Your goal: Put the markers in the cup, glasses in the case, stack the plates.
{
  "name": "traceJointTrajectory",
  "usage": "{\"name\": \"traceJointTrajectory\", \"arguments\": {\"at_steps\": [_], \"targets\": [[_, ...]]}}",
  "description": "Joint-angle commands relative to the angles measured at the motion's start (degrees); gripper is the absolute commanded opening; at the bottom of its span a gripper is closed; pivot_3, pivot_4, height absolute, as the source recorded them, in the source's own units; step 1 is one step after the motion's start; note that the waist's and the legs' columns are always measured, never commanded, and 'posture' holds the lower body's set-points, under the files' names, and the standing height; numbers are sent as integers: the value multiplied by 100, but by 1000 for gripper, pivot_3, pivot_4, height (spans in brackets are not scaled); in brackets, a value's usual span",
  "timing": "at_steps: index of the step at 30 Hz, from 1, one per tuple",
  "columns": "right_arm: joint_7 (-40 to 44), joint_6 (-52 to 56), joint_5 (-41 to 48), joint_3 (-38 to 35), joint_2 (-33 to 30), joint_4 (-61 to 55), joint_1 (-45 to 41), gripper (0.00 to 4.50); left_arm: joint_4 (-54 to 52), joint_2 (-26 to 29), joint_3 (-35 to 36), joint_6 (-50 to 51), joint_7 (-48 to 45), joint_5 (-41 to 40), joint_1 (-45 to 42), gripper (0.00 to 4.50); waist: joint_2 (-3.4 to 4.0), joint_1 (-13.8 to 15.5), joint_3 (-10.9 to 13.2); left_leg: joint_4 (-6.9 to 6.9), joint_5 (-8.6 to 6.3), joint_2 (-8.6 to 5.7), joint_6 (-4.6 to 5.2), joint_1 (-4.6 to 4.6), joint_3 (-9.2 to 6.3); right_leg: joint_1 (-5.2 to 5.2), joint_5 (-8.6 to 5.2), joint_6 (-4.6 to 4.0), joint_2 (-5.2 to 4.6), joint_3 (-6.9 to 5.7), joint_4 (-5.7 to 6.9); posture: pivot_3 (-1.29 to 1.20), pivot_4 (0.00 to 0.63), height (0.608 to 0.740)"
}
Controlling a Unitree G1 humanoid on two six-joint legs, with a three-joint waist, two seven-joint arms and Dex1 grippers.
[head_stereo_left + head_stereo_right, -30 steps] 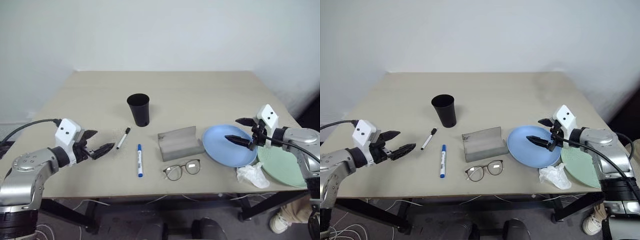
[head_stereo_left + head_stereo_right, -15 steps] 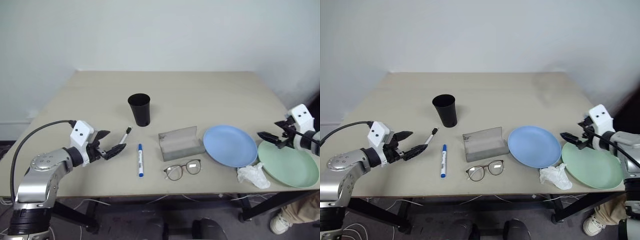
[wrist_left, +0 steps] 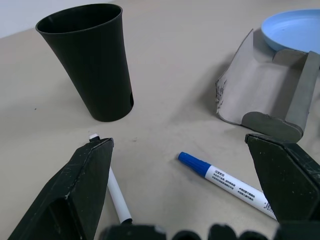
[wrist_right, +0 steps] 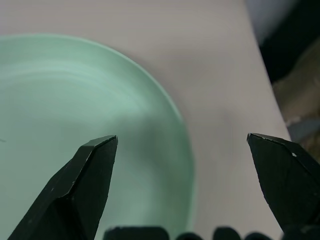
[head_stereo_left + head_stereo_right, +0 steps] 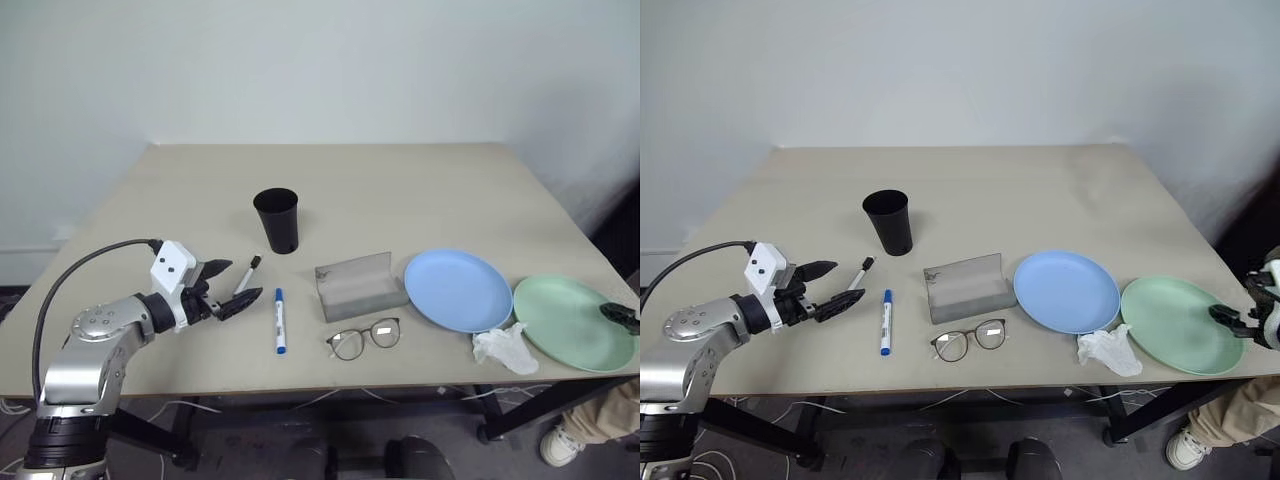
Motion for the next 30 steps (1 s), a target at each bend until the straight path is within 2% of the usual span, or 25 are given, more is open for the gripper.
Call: {"name": "traceJointTrajectory", "arguments": {"at_steps": [1, 10, 15, 23, 30], "targets": [[-135, -212, -49, -179, -192, 310, -58, 4500, -200, -13, 43, -115, 20, -49, -19, 4490, 0, -6, 0, 0, 1, 0, 1, 2, 2, 1, 0, 0, 0, 2, 0, 0, 0, 723], [-142, -144, 126, -224, -7, 628, -111, 4500, -135, 36, 86, -101, 24, -31, -42, 4490, -1, -12, 0, 0, 5, 0, 10, 9, 21, 2, 0, 1, -4, 18, 0, 0, 0, 723], [-183, 8, 241, -315, 121, 553, -110, 2907, -74, 51, 64, -97, 24, -3, -110, 4500, -1, -11, 0, 0, 5, 1, 10, 13, 31, 3, 1, 1, -5, 26, 0, 0, 0, 723], [-260, 203, 326, -414, 240, 318, 24, 74, 34, 75, 42, -112, -8, 40, -241, 4500, -8, -10, -2, -1, 3, 1, 14, 18, 40, 5, 2, 2, -7, 32, -1, 0, 0, 723], [-462, 201, 352, -562, 262, 203, 28, 30, 5, 53, 15, -106, -16, 36, -223, 4500, -15, -4, -2, 0, -6, 2, 8, 33, 62, 16, 2, 5, -16, 45, -8, 0, 0, 723]]}}
